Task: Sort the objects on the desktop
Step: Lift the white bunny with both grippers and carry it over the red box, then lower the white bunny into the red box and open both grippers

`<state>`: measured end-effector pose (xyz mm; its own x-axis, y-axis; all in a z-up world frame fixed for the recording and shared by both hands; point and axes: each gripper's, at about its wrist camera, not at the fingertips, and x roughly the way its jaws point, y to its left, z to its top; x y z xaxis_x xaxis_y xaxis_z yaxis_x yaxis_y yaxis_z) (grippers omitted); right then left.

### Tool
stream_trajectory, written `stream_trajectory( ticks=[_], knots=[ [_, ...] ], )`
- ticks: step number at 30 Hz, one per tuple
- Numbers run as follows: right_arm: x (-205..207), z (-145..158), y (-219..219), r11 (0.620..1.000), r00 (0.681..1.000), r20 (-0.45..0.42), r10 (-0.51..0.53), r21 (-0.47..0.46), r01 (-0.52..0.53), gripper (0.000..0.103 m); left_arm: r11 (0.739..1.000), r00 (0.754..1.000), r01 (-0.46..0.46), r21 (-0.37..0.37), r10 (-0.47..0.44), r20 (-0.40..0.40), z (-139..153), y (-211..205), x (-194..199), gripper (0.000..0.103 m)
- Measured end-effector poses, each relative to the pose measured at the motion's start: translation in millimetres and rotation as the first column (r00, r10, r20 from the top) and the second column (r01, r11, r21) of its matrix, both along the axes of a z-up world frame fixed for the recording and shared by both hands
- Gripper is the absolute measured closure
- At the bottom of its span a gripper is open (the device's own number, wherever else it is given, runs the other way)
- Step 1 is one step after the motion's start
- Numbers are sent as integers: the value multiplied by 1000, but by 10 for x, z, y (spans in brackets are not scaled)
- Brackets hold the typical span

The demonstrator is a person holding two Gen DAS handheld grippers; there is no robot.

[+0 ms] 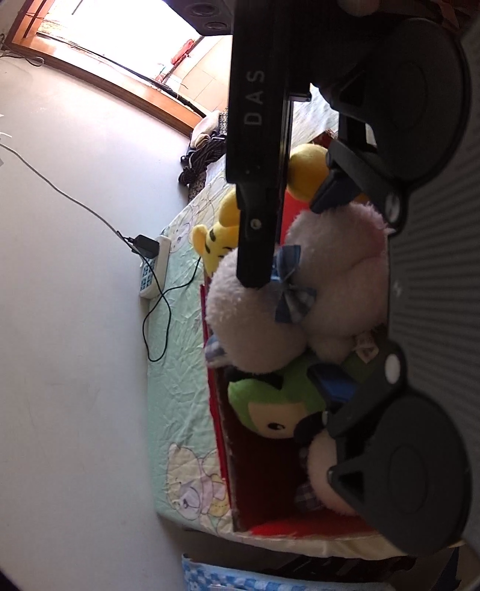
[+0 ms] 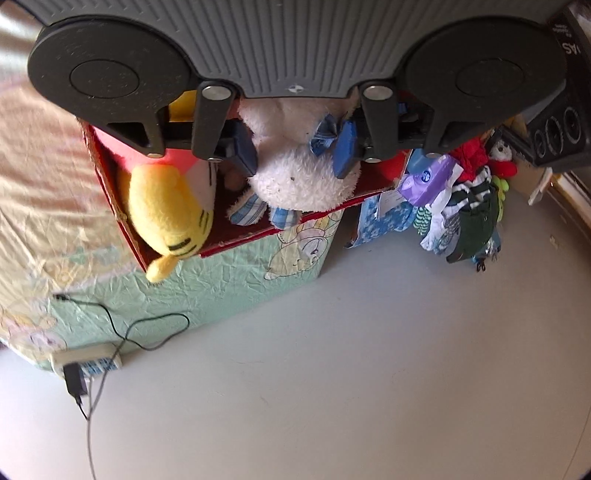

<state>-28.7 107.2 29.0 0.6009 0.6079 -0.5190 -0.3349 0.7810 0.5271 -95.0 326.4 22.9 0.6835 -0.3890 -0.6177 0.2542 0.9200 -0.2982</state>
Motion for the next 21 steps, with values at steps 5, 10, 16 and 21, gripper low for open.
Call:
stream_trajectory(
  ticks=[5, 10, 16, 21],
  knots=[
    [-57, 6, 81, 999, 999, 11, 41, -11, -41, 60, 1000, 1000, 15, 10, -15, -9, 8, -45, -105, 12],
    [-131, 21, 164, 996, 996, 38, 85, -40, -84, 60, 999, 999, 38, 10, -38, 0, 27, -159, -144, 10],
    [-71, 10, 119, 993, 996, 43, 75, -91, -71, 59, 999, 999, 38, 24, -38, -2, 10, -200, -119, 9],
    [-110, 79, 30, 995, 994, 62, 89, -52, -86, 55, 999, 999, 44, 10, -44, -29, -21, -157, -127, 9]
  ],
)
